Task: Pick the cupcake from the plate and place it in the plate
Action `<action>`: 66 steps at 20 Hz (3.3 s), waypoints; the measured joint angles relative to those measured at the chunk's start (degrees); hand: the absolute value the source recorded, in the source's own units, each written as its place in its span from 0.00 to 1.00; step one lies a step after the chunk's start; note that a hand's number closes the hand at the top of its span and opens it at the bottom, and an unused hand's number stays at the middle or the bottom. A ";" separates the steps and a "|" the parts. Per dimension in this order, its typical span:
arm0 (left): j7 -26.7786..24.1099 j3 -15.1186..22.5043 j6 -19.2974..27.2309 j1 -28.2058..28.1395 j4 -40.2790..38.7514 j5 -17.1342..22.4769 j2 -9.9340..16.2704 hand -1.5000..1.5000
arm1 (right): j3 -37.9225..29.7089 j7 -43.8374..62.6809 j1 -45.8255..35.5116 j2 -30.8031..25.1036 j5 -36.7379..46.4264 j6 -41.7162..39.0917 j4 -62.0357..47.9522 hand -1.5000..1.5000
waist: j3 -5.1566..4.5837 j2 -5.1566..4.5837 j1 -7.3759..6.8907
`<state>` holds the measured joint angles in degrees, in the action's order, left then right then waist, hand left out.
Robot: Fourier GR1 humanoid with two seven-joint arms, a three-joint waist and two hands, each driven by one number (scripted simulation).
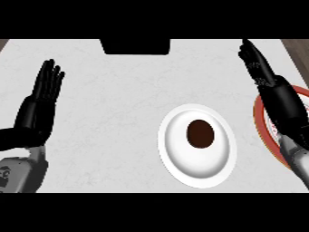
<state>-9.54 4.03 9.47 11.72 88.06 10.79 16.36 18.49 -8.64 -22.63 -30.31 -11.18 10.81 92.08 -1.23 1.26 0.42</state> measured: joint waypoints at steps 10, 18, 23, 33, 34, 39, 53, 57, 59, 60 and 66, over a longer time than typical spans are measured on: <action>10.49 1.76 2.85 -7.29 -7.66 -2.45 0.06 0.50 | 3.90 2.51 -1.39 -7.08 8.27 -4.28 -0.79 1.00 | 0.60 -1.00 -0.09; 15.53 3.53 4.68 -8.50 -8.67 -3.77 -1.14 0.50 | 2.68 -12.52 11.54 6.66 0.62 0.34 -7.28 0.00 | 1.59 -1.85 -0.19; 17.49 4.70 5.35 -9.00 -7.71 -5.00 -1.80 0.50 | 3.89 -22.74 12.33 3.61 2.87 -8.25 -14.36 0.00 | 1.40 -1.55 -0.78; 22.11 5.22 6.46 -8.98 -4.44 -6.39 -1.95 0.50 | 8.71 -8.99 4.58 -4.89 20.55 -7.68 -12.52 0.00 | 1.19 -1.12 -0.75; 21.70 5.33 6.74 -8.98 -4.91 -6.76 -2.34 0.50 | 9.34 -6.56 3.84 -5.53 21.53 -8.90 -11.50 0.00 | 1.18 -1.12 -0.66; 22.32 5.15 6.54 -8.02 -5.51 -7.02 -2.80 0.50 | 12.42 5.72 -0.83 -7.64 23.29 -18.64 -7.58 0.00 | 1.13 -1.13 -0.65; 21.17 2.95 4.61 -8.94 -5.37 -9.24 -4.99 0.50 | 10.40 12.47 -3.58 2.68 34.49 -31.59 -14.03 0.00 | 1.23 -1.27 -0.67; 20.92 2.00 3.70 -9.33 -5.09 -10.10 -5.43 0.50 | 8.36 10.04 -3.28 5.46 38.66 -33.32 -16.83 0.00 | 1.24 -1.27 -0.66; 21.40 1.10 2.95 -9.23 -4.95 -10.15 -5.44 0.50 | 7.51 9.39 -2.41 6.94 40.84 -33.91 -17.15 0.00 | 1.23 -1.26 -0.63; 21.83 0.99 2.76 -8.98 -4.73 -10.40 -5.59 0.50 | 7.22 8.62 -1.90 7.52 42.09 -33.70 -17.74 0.00 | 1.23 -1.26 -0.62; 20.53 -0.28 1.58 -9.86 -5.60 -11.32 -6.40 0.50 | 5.33 7.54 -0.28 11.42 46.68 -34.29 -19.10 0.00 | 1.23 -1.26 -0.61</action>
<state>11.00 3.75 11.04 1.86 82.46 -0.53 9.96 23.82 -1.10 -22.91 -18.89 35.50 -23.47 72.98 0.00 0.00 -0.19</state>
